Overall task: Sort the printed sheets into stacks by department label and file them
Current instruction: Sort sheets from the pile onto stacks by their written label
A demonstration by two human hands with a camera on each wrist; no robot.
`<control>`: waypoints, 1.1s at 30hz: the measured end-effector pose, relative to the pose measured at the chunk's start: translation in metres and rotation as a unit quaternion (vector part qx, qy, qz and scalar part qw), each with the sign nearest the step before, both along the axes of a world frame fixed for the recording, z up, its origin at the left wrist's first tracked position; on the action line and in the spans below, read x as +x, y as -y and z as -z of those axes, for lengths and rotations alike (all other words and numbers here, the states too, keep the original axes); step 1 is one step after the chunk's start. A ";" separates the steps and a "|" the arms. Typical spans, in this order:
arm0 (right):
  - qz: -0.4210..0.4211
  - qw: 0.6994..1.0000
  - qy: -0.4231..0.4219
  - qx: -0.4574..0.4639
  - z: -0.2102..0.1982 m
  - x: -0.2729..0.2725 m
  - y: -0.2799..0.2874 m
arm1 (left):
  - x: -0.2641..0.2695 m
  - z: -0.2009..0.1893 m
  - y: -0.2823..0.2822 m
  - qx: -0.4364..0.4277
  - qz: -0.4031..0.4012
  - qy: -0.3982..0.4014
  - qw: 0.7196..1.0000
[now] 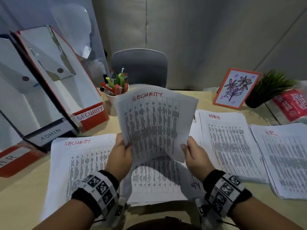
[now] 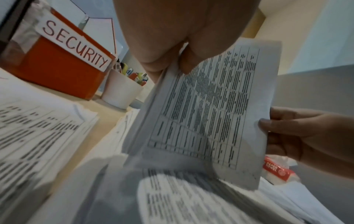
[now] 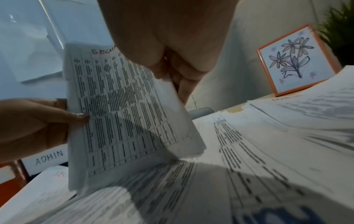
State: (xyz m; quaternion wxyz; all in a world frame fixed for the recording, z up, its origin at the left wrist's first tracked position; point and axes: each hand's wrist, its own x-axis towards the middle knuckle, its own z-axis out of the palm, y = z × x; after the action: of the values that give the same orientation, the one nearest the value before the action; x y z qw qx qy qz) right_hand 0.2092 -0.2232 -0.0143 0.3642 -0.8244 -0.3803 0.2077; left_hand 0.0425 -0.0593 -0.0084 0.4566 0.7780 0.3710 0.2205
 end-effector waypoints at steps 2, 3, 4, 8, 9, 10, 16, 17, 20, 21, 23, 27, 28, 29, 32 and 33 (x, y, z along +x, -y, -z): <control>0.003 1.000 0.002 0.000 0.002 -0.002 0.000 | -0.001 0.008 0.000 -0.001 -0.004 -0.023 1.000; 0.007 1.000 0.005 0.001 0.001 -0.002 -0.001 | 0.000 0.011 -0.001 -0.010 -0.010 -0.029 0.999; 0.011 1.000 0.010 0.002 0.002 -0.002 -0.001 | 0.000 0.013 -0.001 -0.018 -0.017 -0.032 0.999; 0.030 1.000 0.004 -0.003 0.000 0.000 -0.002 | -0.001 0.010 -0.004 -0.013 -0.036 -0.017 0.999; 0.035 0.999 0.000 -0.004 -0.002 0.001 -0.003 | -0.002 0.007 -0.005 -0.010 -0.041 -0.011 0.999; 0.035 0.999 -0.002 -0.002 -0.004 0.002 -0.005 | -0.003 0.004 -0.006 -0.008 -0.045 -0.004 0.999; -0.023 0.994 -0.104 -0.010 -0.023 -0.004 -0.031 | -0.028 -0.010 -0.023 -0.035 -0.102 0.007 0.994; -0.041 0.992 -0.118 -0.024 -0.024 -0.007 -0.038 | -0.036 -0.011 -0.027 -0.047 -0.114 0.005 0.992; -0.085 0.980 -0.155 -0.090 -0.021 -0.021 -0.061 | -0.061 -0.007 -0.039 -0.065 -0.152 -0.013 0.986; -0.103 0.975 -0.161 -0.116 -0.020 -0.027 -0.070 | -0.070 -0.005 -0.044 -0.060 -0.168 -0.028 0.984; -0.133 0.963 -0.175 -0.152 -0.014 -0.040 -0.087 | -0.092 0.000 -0.053 -0.058 -0.205 -0.061 0.975; -0.179 0.945 -0.188 -0.201 -0.003 -0.070 -0.117 | -0.138 0.011 -0.064 -0.072 -0.284 -0.100 0.951; -0.188 0.940 -0.191 -0.212 -0.001 -0.079 -0.124 | -0.149 0.014 -0.066 -0.078 -0.302 -0.106 0.944; -0.192 0.934 -0.202 -0.223 0.001 -0.088 -0.129 | -0.159 0.017 -0.067 -0.091 -0.318 -0.113 0.937; -0.210 0.916 -0.216 -0.263 0.007 -0.111 -0.140 | -0.185 0.029 -0.072 -0.094 -0.302 -0.204 0.926; -0.219 0.911 -0.204 -0.282 0.010 -0.116 -0.143 | -0.191 0.034 -0.074 -0.094 -0.290 -0.236 0.922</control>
State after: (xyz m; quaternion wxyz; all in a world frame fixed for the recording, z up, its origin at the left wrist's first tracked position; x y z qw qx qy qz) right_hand 0.0930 -0.0806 -0.0244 0.1314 -0.7283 -0.3946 0.5446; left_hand -0.1481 0.0144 -0.0426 0.3425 0.6192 0.6968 0.1172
